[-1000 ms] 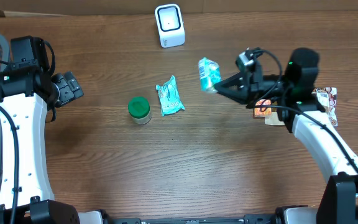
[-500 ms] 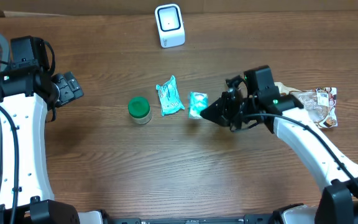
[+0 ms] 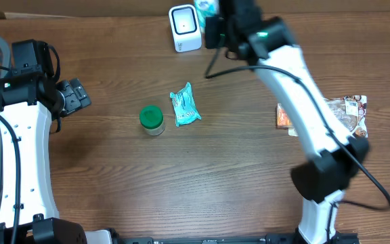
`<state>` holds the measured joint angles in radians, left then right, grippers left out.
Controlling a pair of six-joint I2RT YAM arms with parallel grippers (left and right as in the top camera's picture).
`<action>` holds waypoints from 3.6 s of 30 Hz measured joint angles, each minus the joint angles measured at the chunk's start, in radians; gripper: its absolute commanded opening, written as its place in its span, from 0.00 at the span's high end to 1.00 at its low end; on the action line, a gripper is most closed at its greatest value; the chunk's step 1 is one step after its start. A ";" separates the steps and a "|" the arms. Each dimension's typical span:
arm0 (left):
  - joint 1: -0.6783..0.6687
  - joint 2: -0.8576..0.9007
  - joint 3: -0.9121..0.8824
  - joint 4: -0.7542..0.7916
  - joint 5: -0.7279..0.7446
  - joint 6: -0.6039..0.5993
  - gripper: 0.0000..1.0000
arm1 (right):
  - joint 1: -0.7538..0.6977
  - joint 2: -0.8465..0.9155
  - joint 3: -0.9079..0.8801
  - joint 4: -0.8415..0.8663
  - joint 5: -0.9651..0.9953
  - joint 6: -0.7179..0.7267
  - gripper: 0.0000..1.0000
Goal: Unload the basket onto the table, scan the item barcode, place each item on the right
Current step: 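Hold the light-blue tissue pack in front of the white scanner, then carry the pack right and release it beside the bag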
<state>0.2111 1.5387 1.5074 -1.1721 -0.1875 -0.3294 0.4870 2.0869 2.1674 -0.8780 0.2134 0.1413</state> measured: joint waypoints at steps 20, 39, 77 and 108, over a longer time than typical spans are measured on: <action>0.000 0.000 0.000 -0.001 0.000 0.000 0.00 | 0.031 0.462 0.000 0.729 0.440 -0.876 0.96; 0.000 0.000 0.000 -0.002 0.000 0.000 0.00 | 0.085 0.465 0.000 0.730 0.438 -0.909 0.96; 0.000 0.001 -0.001 -0.001 0.000 0.000 0.00 | -0.026 -0.192 0.008 -0.590 -0.255 -0.013 0.96; 0.000 0.001 -0.001 -0.001 0.000 0.000 0.01 | -0.582 -0.163 -0.609 -0.435 -0.406 -0.003 0.37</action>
<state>0.2111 1.5394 1.5066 -1.1732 -0.1871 -0.3294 -0.0952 1.9236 1.5581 -1.3132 -0.1925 0.1379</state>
